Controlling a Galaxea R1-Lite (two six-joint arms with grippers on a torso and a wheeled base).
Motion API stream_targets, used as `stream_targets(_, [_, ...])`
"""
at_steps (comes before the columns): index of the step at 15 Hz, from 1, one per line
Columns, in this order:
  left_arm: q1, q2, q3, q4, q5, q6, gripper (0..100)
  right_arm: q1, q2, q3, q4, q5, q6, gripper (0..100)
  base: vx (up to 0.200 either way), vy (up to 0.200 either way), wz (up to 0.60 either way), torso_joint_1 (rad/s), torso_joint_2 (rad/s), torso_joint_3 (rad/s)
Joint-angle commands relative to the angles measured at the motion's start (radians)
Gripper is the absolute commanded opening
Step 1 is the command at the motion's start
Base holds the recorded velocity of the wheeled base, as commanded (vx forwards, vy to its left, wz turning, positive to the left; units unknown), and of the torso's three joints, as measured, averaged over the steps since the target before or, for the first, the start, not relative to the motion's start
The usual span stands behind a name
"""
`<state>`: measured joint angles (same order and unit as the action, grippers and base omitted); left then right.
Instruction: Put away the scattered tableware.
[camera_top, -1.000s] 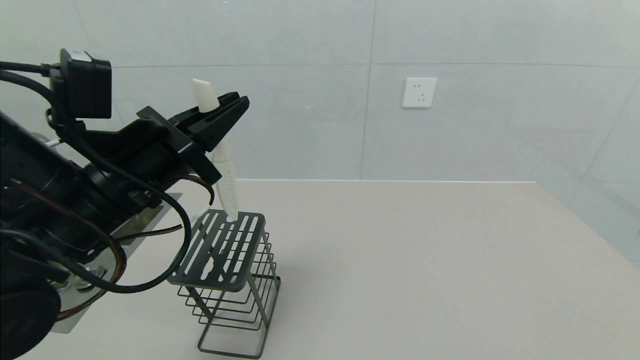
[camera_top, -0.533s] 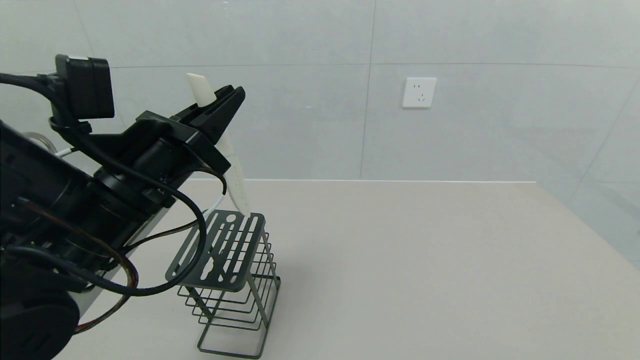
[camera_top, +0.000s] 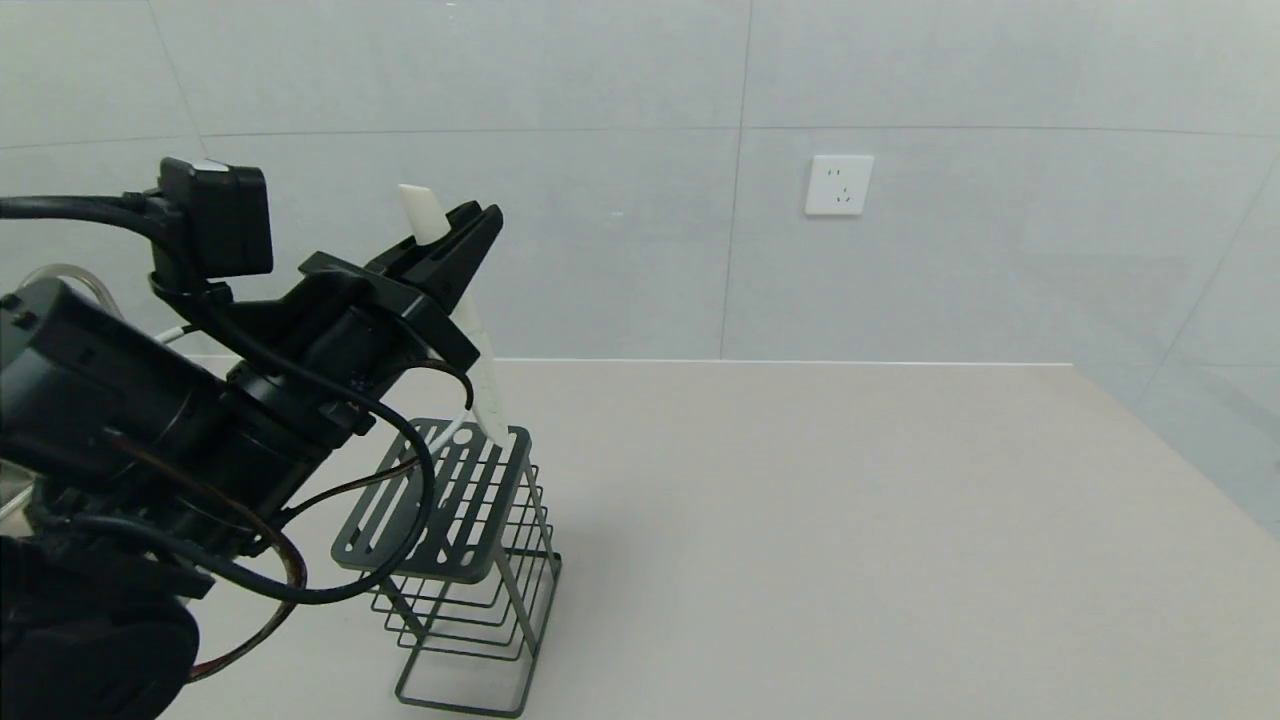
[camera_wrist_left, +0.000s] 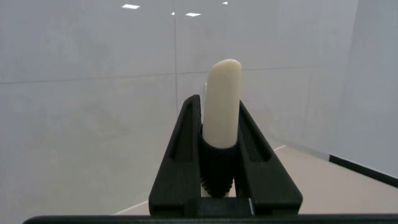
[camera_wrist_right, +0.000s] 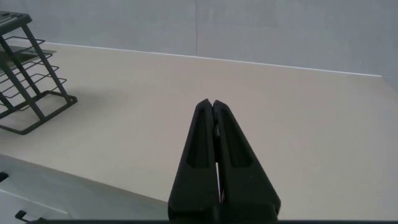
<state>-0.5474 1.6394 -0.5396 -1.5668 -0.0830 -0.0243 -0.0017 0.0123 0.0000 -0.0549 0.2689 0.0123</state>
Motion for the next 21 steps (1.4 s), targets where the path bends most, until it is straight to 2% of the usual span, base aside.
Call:
stream_targets(1, [-0.002, 0.037, 0.001, -0.004, 0.023, 0.007, 0, 0.0, 0.003, 0.0, 0.0, 0.001, 0.0, 0, 0.0, 0.0, 0.0, 0.0, 0.0, 0.0])
stream_targets(2, [-0.008, 0.036, 0.001, -0.004, 0.055, 0.012, 0, 0.0, 0.003, 0.0, -0.002, 0.0, 0.0, 0, 0.0, 0.0, 0.0, 0.0, 0.0, 0.0])
stream_targets(3, [-0.008, 0.033, 0.001, -0.004, 0.063, 0.012, 0, 0.0, 0.003, 0.0, -0.002, 0.001, 0.0, 0, 0.0, 0.0, 0.0, 0.0, 0.0, 0.0])
stream_targets(7, [-0.034, 0.014, 0.003, -0.004, 0.068, 0.047, 0, 0.0, 0.003, 0.0, -0.002, 0.001, 0.0, 0, 0.0, 0.0, 0.0, 0.0, 0.0, 0.0])
stream_targets(10, [-0.031, 0.017, 0.02, -0.004, 0.095, 0.043, 0, 0.0, 0.003, 0.0, -0.002, 0.001, 0.0, 0, 0.0, 0.0, 0.0, 0.0, 0.0, 0.0])
stream_targets(21, [-0.02, 0.028, 0.041, -0.004, 0.095, 0.035, 0, 0.0, 0.003, 0.0, -0.002, 0.001, 0.0, 0, 0.0, 0.0, 0.0, 0.0, 0.0, 0.0])
